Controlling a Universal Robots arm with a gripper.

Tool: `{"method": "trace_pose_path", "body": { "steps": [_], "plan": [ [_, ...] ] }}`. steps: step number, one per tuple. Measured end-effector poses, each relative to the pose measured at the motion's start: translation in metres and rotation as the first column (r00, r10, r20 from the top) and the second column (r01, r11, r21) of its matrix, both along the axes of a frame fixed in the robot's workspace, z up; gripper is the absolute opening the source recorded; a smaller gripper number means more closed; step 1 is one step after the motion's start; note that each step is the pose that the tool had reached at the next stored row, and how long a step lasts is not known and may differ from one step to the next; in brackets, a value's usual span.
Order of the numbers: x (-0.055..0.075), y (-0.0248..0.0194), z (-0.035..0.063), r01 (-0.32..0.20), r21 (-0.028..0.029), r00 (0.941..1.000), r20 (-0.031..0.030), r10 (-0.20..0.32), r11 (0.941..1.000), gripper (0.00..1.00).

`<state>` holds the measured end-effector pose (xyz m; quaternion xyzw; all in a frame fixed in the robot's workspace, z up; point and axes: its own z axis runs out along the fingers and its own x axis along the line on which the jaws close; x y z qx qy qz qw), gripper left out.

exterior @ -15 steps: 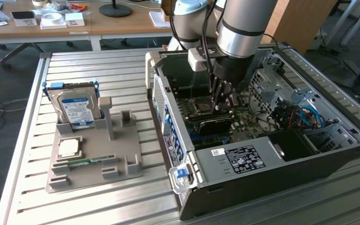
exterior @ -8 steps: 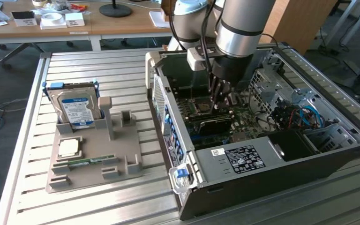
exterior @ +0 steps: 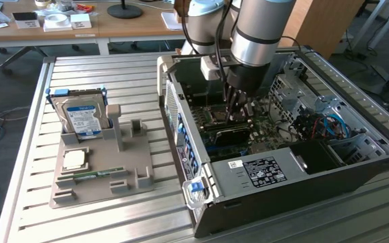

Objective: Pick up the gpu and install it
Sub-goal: 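Press down on the gpu until it lock into place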

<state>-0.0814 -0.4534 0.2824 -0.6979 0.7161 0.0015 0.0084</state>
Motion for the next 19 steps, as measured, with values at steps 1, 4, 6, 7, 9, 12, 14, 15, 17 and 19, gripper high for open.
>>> {"method": "trace_pose_path", "body": {
  "steps": [1, 4, 6, 7, 9, 12, 14, 15, 17, 19],
  "plan": [
    [0.000, 0.0000, -0.0013, 0.000, -0.0002, 1.0000, -0.0001, 0.000, 1.0000, 0.11],
    [-0.001, -0.0001, -0.0058, 0.005, -0.0003, 1.0000, 0.0000, -0.005, 1.0000, 0.11],
    [-0.001, -0.0001, -0.0061, 0.006, -0.0007, 1.0000, -0.0003, -0.006, 1.0000, 0.11],
    [-0.001, 0.0000, -0.0068, 0.006, -0.0003, 1.0000, 0.0000, -0.006, 1.0000, 0.11],
    [-0.001, 0.0000, -0.0094, 0.008, -0.0003, 1.0000, 0.0000, -0.008, 1.0000, 0.11],
    [-0.001, 0.0001, -0.0125, 0.010, -0.0005, 0.9999, -0.0001, -0.010, 0.9999, 0.11],
    [-0.001, 0.0000, -0.0125, 0.010, -0.0005, 0.9999, -0.0001, -0.010, 0.9999, 0.11],
    [-0.001, 0.0001, -0.0125, 0.010, -0.0005, 0.9999, -0.0002, -0.010, 0.9999, 0.11],
    [-0.001, -0.0005, -0.0127, 0.010, -0.0002, 0.9999, 0.0000, -0.010, 0.9999, 0.11],
    [-0.001, -0.0006, -0.0135, 0.010, -0.0001, 0.9999, 0.0000, -0.010, 0.9999, 0.11]
  ]
}}
